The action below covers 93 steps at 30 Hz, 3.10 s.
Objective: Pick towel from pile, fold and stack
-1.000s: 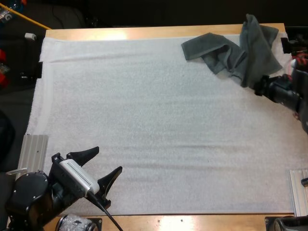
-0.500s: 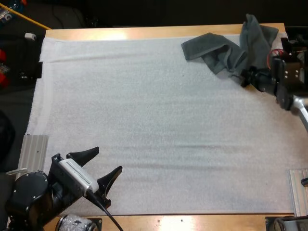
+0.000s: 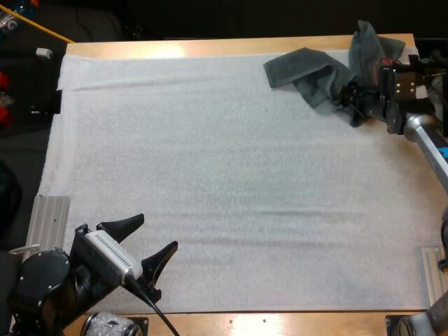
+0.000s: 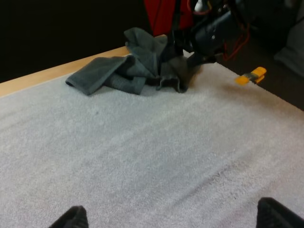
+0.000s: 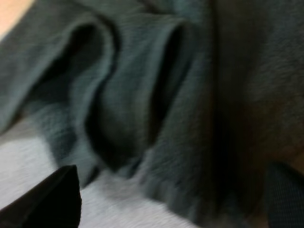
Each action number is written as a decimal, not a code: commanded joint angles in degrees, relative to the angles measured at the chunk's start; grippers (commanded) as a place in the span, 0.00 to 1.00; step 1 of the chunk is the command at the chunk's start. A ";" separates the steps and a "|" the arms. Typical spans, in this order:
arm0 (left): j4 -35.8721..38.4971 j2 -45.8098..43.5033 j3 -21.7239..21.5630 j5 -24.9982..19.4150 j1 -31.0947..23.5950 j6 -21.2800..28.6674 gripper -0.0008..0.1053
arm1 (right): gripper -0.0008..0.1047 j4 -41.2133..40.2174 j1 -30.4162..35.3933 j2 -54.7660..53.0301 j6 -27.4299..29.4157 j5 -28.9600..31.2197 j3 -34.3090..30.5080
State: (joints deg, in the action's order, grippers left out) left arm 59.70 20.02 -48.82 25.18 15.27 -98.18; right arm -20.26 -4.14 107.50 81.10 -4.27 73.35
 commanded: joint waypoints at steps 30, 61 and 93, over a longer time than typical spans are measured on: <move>-0.55 0.05 -0.36 0.42 0.18 -0.76 0.65 | 0.01 -6.39 -0.24 -7.41 8.96 0.26 1.47; -0.43 0.05 -0.36 0.42 0.18 -0.76 0.65 | 0.01 -34.87 -14.39 -48.36 7.23 -25.04 1.31; 2.25 0.05 -0.36 0.42 0.18 -0.91 0.65 | 0.09 -15.55 -43.87 -17.76 -2.96 2.77 2.75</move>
State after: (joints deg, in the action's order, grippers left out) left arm 61.61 20.02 -48.82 25.18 15.27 -98.58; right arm -37.68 -48.22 90.58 78.19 -1.88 75.11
